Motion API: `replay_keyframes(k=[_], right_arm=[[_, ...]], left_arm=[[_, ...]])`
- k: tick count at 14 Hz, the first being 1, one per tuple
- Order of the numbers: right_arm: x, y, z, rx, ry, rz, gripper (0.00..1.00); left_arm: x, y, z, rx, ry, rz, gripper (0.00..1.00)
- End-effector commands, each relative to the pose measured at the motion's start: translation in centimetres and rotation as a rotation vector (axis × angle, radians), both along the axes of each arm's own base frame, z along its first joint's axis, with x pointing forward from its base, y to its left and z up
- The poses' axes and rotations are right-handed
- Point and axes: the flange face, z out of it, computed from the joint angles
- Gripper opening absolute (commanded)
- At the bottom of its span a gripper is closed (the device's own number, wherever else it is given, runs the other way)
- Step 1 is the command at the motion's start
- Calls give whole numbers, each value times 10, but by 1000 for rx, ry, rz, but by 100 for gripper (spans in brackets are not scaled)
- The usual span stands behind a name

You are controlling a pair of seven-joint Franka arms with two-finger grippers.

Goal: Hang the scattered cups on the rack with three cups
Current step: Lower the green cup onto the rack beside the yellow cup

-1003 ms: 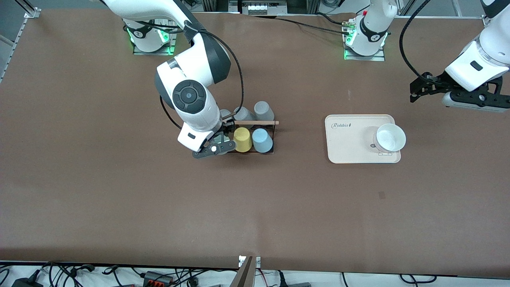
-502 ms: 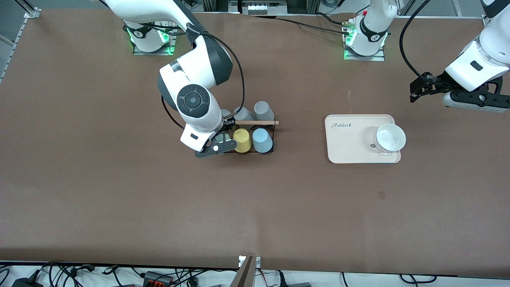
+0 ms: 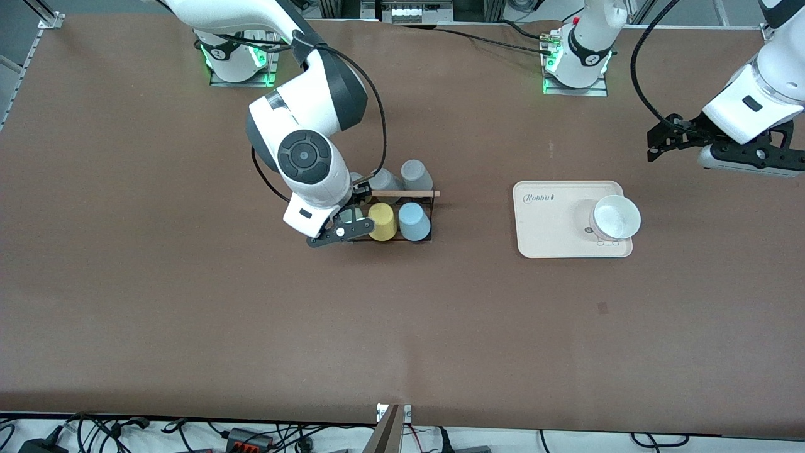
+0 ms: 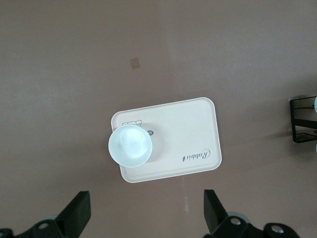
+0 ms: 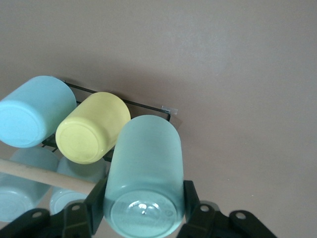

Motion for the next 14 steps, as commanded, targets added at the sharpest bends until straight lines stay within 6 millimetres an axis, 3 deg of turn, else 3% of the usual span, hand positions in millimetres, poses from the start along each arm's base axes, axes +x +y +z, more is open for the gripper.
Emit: replay_keyframes(k=[1,10,14], right_arm=[[2,3,-8,6,19,23,19],[6,8,-39,5,24,37,19],[1,22,-54,7,17,55,19]], left_arm=[[0,0,7,5,3,-11,100],[1,0,7,5,3,-11,100],[1,0,6,5,5,-11,100]])
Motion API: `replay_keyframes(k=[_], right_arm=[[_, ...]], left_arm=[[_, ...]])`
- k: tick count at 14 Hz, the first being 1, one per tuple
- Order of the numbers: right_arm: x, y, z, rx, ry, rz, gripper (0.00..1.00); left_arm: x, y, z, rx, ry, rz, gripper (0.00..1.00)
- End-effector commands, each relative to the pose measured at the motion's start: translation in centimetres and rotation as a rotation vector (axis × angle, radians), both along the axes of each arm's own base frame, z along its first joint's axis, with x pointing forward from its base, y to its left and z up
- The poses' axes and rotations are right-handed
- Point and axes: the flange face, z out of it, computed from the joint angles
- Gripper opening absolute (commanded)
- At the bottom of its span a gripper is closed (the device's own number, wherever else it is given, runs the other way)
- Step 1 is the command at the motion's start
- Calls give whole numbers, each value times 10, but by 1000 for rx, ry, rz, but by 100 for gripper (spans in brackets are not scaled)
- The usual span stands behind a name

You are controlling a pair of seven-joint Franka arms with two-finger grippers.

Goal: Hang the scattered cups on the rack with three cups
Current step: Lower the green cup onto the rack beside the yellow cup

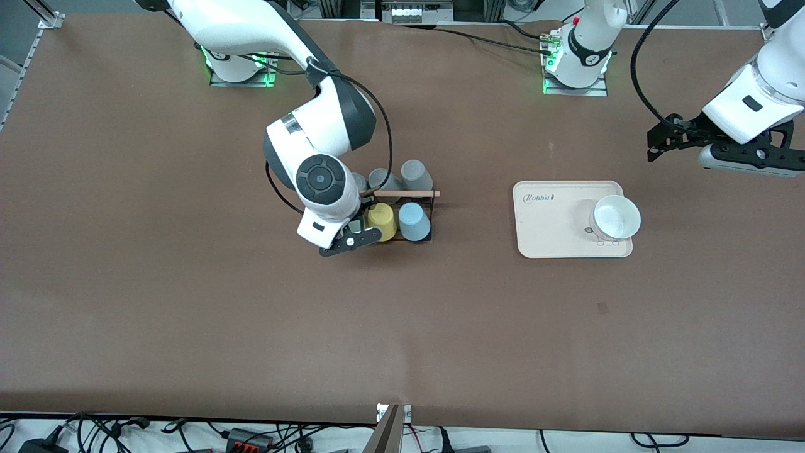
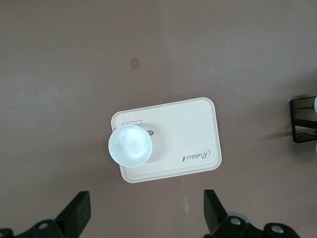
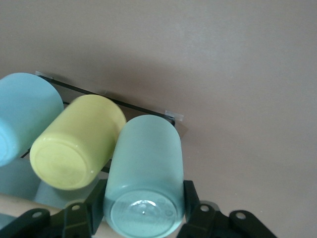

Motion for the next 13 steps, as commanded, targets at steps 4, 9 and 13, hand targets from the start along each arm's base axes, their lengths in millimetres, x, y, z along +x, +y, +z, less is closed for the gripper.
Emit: replay_keyframes(k=[4,9,13], right_arm=[[1,9,-9,12,0,18,19],[6,1,-16,4,8,5,20],[6,0,-17,0,11,4,21]], left_arm=[[1,0,6,5,3,-11,100],[1,0,6,5,5,-11,100],[1,0,6,5,3,-11,100]])
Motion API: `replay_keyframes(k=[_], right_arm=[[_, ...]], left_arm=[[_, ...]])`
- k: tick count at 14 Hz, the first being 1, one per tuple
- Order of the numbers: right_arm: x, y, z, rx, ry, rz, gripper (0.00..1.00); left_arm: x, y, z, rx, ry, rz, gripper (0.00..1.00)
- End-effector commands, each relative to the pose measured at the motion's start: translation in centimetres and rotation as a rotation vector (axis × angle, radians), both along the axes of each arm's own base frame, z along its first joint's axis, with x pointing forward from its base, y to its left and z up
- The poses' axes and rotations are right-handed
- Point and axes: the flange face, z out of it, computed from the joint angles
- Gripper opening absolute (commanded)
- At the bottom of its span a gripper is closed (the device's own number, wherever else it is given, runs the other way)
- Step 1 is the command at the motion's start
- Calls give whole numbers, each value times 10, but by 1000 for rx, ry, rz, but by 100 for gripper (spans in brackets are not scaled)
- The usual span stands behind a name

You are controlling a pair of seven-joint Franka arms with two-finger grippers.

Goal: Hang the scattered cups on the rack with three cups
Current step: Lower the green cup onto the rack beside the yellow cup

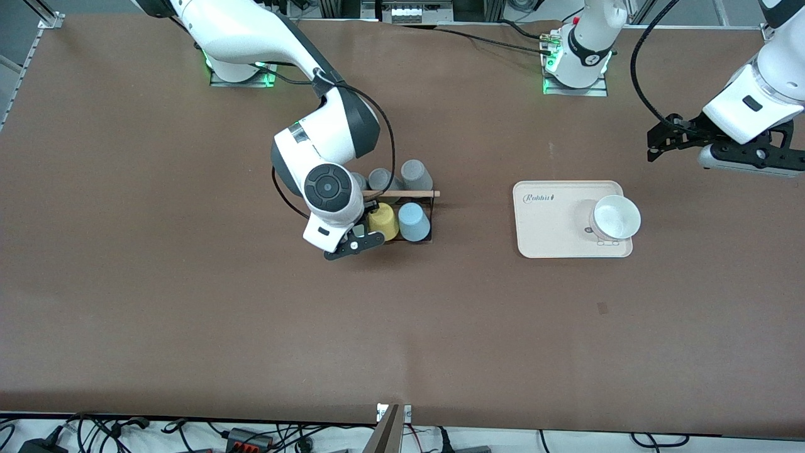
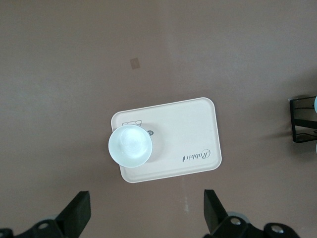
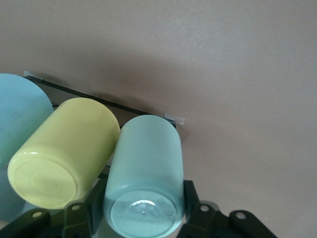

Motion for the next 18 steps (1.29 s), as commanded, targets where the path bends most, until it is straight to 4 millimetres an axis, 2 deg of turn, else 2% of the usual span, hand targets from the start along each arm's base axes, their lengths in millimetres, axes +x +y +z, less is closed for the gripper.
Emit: replay_keyframes(k=[1,2,4,9,12,16,18], right_arm=[[2,2,1,10,0,7,21],[2,3,1,8,1,5,25],[1,3,4,5,-2,-5,100],[7,-5,25,7,-29,-55,100],[14,-19,59,17,-71,-76,100],[33,-63,113,26,-143,-144,100],[49,-103,136,30,-169,-202,100]], left_arm=[[1,0,6,5,3,-11,100],[1,0,6,5,3,-11,100],[1,0,6,5,3,-11,100],[1,0,6,5,5,-11,100],[1,0,6,5,5,-11,100],[1,0,6,5,3,-11,100],[1,0,6,5,5,-11,100]])
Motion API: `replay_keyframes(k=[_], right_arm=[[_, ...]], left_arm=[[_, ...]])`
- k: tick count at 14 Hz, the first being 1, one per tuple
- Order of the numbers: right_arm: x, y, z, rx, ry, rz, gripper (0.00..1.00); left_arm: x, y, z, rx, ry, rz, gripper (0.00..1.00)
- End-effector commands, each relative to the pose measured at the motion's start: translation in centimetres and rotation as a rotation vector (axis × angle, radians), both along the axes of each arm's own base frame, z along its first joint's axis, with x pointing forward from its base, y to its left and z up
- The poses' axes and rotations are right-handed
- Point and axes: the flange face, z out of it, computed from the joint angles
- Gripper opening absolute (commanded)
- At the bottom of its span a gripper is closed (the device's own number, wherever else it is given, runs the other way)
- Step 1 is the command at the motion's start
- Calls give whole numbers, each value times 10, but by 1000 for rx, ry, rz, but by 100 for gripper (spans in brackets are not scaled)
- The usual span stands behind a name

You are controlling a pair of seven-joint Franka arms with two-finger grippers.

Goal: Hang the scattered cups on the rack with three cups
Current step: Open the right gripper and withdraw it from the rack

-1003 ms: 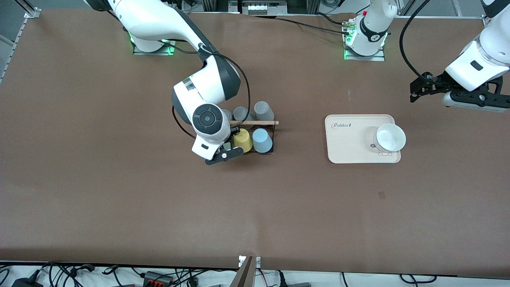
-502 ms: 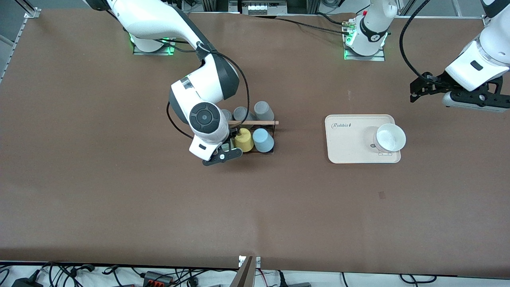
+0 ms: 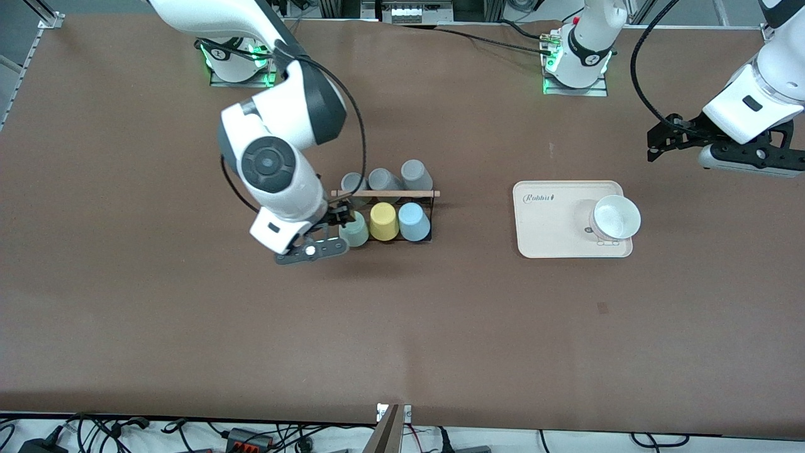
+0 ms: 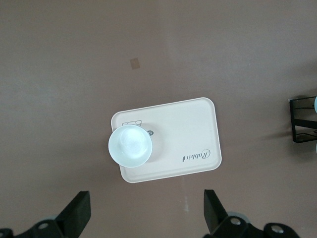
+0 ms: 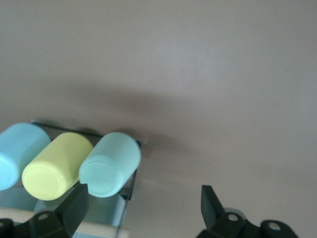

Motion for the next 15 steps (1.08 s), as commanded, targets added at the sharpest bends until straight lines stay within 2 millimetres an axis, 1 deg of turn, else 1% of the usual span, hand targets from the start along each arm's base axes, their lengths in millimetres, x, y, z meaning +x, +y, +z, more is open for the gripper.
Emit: replay_keyframes(k=[1,2,3,4,5,6,7,8,9,10,11,13,14,15], right_arm=[[17,-61,38,18,-18,-99,100],[23,-82,49,24,-27,-126,100],[28,-110,59,23,-23,-158,100],[31,-137,61,9,5,-194,100],[33,-159,69,6,14,-220,100],[34,-176,83,10,-5,-229,100],[35,-190,90,9,-14,-241,100],[35,-205,101,3,-34,-257,100],[35,-224,109,-4,-44,-279,100],[36,-240,112,-5,-46,-302,100],[36,-257,120,-2,-56,-325,100],[36,-283,130,4,-68,-307,100],[34,-312,138,21,-76,-306,100],[30,-333,143,33,-77,-287,100]], left_arm=[[1,0,6,5,5,-11,100],[1,0,6,5,3,-12,100],[1,0,6,5,3,-11,100],[1,0,6,5,3,-11,100],[1,0,6,5,5,-11,100],[1,0,6,5,3,-12,100],[1,0,6,5,5,-11,100],[1,0,6,5,3,-12,100],[1,0,6,5,5,-12,100],[1,0,6,5,3,-12,100],[1,0,6,5,3,-11,100],[1,0,6,5,5,-11,100],[1,0,6,5,3,-12,100],[1,0,6,5,3,-12,100]])
